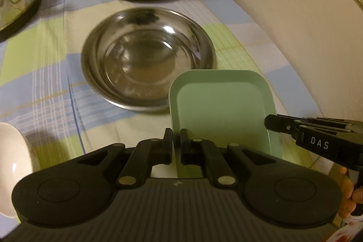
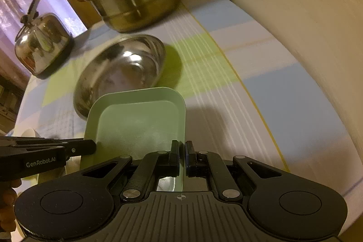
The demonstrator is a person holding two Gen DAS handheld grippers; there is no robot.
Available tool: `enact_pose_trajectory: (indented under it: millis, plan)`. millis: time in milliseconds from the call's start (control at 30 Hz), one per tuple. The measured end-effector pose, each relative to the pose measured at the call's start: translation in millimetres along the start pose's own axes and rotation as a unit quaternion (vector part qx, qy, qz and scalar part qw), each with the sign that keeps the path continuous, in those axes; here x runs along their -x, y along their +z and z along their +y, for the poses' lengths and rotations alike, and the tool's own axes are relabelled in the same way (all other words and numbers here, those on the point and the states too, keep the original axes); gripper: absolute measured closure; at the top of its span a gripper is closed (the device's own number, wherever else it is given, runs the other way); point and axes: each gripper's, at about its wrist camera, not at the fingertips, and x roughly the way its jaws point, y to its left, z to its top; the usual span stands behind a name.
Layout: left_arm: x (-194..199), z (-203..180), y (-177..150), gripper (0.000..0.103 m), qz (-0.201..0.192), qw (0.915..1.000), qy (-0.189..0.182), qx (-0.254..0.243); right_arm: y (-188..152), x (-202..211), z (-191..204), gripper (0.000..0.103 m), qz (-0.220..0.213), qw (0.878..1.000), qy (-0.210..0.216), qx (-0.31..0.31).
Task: Organize plates and bowls
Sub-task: 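Lift the green plate with the left tool and lower it into the steel plate, then open the left tool to release the green plate and pull back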
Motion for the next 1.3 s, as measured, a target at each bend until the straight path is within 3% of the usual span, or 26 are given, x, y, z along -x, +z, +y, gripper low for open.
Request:
enact_pose_trajectory:
  millis: [333,667,1300]
  plan:
    - [-3,36,42,0.098,-0.031,0.9987,0.028,0.028,53,-31,31,0.098,-0.018,0.999,0.02,0.034]
    - [-28,70,79,0.098,-0.034,0.9973,0.043,0.05,96,-78,48,0.098,-0.014,0.999,0.023,0.04]
    - [-75,90,92,0.098,0.01,0.9972,0.033,0.067,110,-135,48,0.098,0.027,0.999,-0.003,0.034]
